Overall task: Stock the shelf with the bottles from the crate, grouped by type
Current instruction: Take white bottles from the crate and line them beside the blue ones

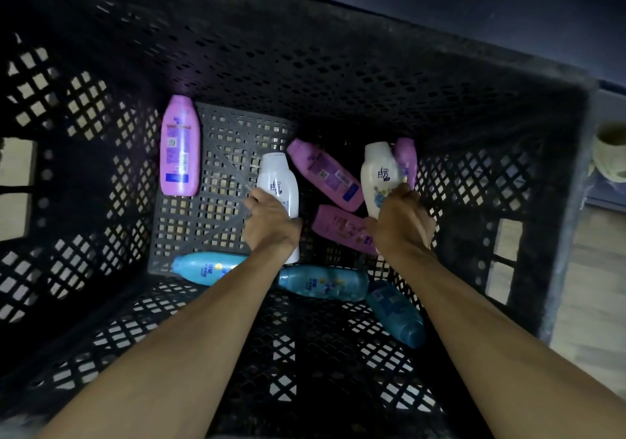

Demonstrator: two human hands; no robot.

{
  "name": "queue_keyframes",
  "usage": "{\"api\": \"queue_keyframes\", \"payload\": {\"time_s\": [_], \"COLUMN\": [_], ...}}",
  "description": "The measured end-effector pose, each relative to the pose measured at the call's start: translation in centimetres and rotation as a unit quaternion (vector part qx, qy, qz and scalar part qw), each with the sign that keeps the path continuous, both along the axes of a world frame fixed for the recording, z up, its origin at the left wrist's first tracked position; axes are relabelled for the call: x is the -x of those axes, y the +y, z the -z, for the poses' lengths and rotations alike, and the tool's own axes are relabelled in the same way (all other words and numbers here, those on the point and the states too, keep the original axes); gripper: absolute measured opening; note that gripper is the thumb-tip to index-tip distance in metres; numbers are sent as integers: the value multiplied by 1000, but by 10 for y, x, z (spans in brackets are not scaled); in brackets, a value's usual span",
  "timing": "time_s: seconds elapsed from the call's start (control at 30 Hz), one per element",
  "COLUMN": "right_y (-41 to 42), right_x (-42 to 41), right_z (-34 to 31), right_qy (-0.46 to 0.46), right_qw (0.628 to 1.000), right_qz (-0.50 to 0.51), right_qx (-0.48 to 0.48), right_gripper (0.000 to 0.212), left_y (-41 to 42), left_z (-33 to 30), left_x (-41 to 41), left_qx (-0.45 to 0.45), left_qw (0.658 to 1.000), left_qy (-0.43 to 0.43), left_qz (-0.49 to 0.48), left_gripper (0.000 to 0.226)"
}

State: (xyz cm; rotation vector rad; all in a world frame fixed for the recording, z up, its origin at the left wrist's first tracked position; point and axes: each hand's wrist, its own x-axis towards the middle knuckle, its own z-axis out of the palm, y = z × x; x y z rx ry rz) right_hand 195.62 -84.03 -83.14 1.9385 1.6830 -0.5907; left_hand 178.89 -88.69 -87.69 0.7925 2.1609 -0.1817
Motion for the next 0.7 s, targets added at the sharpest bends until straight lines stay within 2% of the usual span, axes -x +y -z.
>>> {"api": "queue_keyframes", "payload": {"time_s": [0.07, 0.17, 0.3, 0.47, 0.7], "right_y": [8, 14, 10, 2, -8], "right_x": [5, 10, 12, 30, 66], "right_z": [1, -1, -19, -95, -232], "right_qy": [10, 23, 72, 134, 234], "right_qw": [999, 998, 997, 991, 968], "right_qz": [19, 32, 18, -9, -9], "right_qx": [27, 58, 36, -13, -94], "right_gripper": [80, 100, 110, 122, 124], "left_y": [4, 10, 2, -10, -18], "left_z": [2, -1, -29, -112, -261], "left_x": [-2, 1, 9, 24, 45], "left_qx": [17, 42, -25, -133, -294], "left_qw": [1000, 998, 999, 989, 949], "left_qy": [2, -22, -45, -54, -99], "left_qz": [-1, -27, -3, -19, -60], "left_gripper": [76, 86, 94, 92, 91]}}
